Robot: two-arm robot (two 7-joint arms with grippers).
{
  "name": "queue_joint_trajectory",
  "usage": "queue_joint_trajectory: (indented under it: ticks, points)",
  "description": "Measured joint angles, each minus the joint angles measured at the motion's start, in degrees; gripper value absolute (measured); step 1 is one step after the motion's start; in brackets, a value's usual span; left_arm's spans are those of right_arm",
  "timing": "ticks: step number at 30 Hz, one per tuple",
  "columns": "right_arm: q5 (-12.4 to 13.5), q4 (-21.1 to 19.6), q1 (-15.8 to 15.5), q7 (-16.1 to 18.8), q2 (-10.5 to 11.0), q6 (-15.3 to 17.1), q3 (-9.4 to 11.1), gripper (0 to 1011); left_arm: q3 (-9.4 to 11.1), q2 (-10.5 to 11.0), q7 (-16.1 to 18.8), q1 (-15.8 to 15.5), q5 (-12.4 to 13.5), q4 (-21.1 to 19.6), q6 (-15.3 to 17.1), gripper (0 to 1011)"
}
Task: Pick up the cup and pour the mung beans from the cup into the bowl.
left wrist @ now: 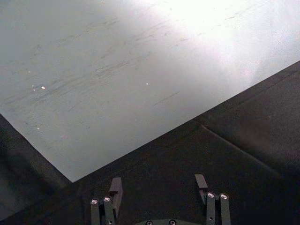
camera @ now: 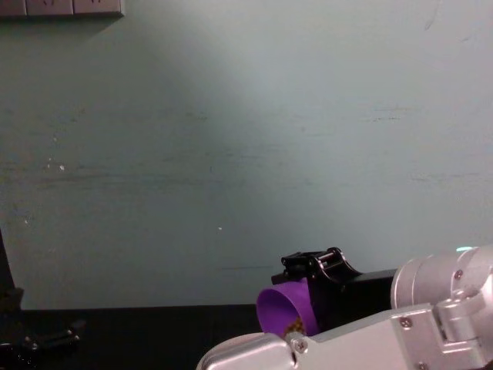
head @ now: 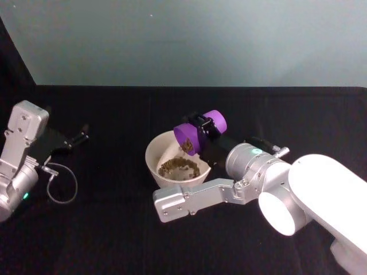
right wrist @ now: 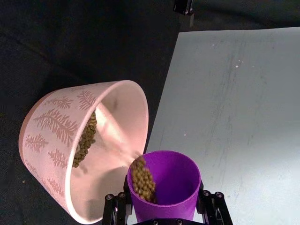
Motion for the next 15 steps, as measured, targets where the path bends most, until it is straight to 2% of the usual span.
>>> queue_joint_trajectory:
  ticks: [15]
  points:
    - [-2.2,0.0,0.4,0.4,0.0,0.2,-1.1,735,0.0,0.0,0.0,0.0,0.0,0.0,0.0,1000]
